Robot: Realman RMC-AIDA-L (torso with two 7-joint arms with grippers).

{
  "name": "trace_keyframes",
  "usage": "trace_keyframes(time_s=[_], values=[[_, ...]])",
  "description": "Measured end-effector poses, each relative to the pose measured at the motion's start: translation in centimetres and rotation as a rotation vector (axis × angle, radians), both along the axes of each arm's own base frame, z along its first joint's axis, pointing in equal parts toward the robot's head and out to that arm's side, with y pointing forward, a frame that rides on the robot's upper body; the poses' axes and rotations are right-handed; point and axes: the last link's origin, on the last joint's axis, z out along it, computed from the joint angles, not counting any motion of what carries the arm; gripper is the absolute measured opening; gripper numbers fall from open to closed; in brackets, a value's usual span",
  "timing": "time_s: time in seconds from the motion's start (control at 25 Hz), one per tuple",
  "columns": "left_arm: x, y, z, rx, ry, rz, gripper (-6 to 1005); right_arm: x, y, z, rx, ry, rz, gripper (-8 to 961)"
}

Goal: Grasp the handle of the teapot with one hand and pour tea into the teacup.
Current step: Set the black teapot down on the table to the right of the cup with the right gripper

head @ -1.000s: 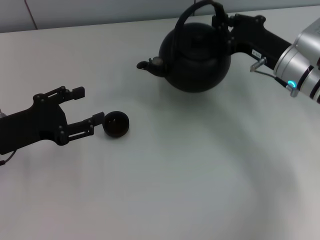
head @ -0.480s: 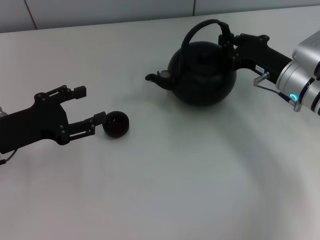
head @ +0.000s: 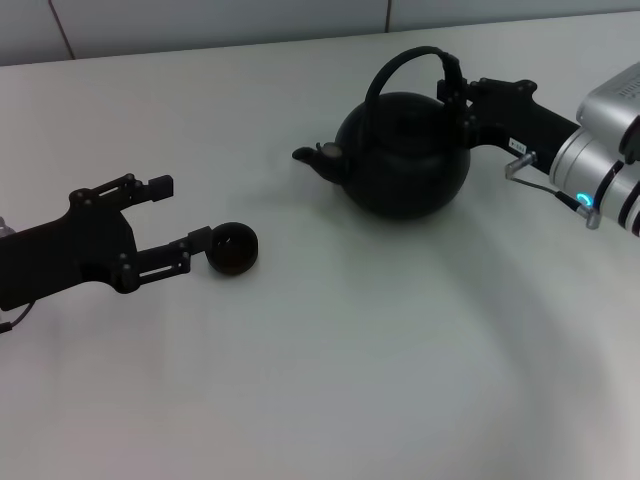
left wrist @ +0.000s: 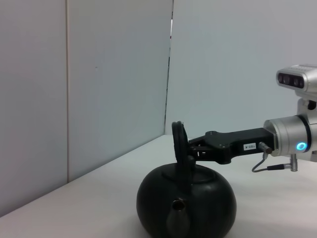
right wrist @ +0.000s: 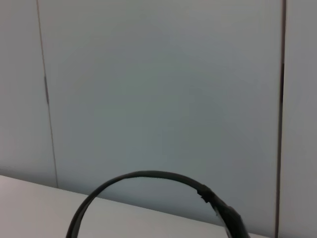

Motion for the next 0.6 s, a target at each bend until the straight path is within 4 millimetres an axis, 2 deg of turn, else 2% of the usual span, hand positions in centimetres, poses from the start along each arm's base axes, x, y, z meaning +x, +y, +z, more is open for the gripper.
trace_keyframes(time_s=[0.36,0.6], values=[[0.10,0.03,-0.02,-0.003,-0.001,-0.005,798,-0.02,0.18,-0.01,-0.003,-0.010,-0.003,83],[0.15,0.08,-0.02,-0.003,0.000,-0.006,797,-0.52,0.03,-0.15,-0.013,-0.015,0.036,124]])
